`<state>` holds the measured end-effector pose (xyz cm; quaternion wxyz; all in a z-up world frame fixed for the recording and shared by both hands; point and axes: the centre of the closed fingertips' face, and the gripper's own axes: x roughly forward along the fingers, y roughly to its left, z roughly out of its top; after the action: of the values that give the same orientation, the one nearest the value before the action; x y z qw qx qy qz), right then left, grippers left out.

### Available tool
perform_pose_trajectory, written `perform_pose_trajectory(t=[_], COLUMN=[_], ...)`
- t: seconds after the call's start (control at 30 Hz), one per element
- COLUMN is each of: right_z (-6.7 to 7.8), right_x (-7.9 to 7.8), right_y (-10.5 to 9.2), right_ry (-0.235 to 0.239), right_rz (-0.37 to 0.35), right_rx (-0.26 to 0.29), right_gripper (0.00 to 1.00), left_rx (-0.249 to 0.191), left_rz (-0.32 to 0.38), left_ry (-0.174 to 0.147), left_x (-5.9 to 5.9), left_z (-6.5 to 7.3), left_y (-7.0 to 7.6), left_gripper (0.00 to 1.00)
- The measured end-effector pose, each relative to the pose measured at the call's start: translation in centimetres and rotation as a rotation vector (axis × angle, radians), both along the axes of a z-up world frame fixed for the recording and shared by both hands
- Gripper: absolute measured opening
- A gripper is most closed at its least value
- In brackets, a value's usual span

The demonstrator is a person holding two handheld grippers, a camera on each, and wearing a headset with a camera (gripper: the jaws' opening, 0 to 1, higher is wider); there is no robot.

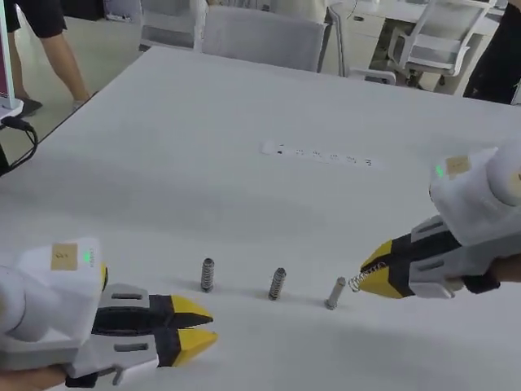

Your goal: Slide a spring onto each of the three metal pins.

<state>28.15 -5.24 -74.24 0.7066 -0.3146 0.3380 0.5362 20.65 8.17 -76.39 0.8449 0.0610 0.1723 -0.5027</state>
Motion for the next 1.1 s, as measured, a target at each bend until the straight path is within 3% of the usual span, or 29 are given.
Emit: perform_pose_trajectory(t=[0.1,0.2,0.4,0.57,1.1], right_z=[-0.7,-1.1,-2.5,-3.2,-5.7], right_x=[0.7,1.3,2.5,3.2,3.2], right_y=[-0.1,0.4,0.1,0.2,0.4], right_ry=[-0.003,0.013,0.033,0.058,0.119], right_rz=[0.015,0.018,0.027,0.032,0.059], right_rx=[-0.054,-0.054,-0.119,-0.127,-0.208], right_gripper=[0.08,0.08,0.08,0.08,0.08], left_rx=[0.004,0.005,0.008,0.013,0.014], left_rz=[0.001,0.003,0.006,0.011,0.015], left_ry=[-0.002,-0.004,-0.003,0.001,0.003], left_x=[0.0,0.1,0.0,0.0,0.1], left_z=[0.0,0.1,0.1,0.0,-0.2], left_y=[0.1,0.1,0.3,0.6,0.7], left_gripper=[0.03,0.03,0.03,0.02,0.01])
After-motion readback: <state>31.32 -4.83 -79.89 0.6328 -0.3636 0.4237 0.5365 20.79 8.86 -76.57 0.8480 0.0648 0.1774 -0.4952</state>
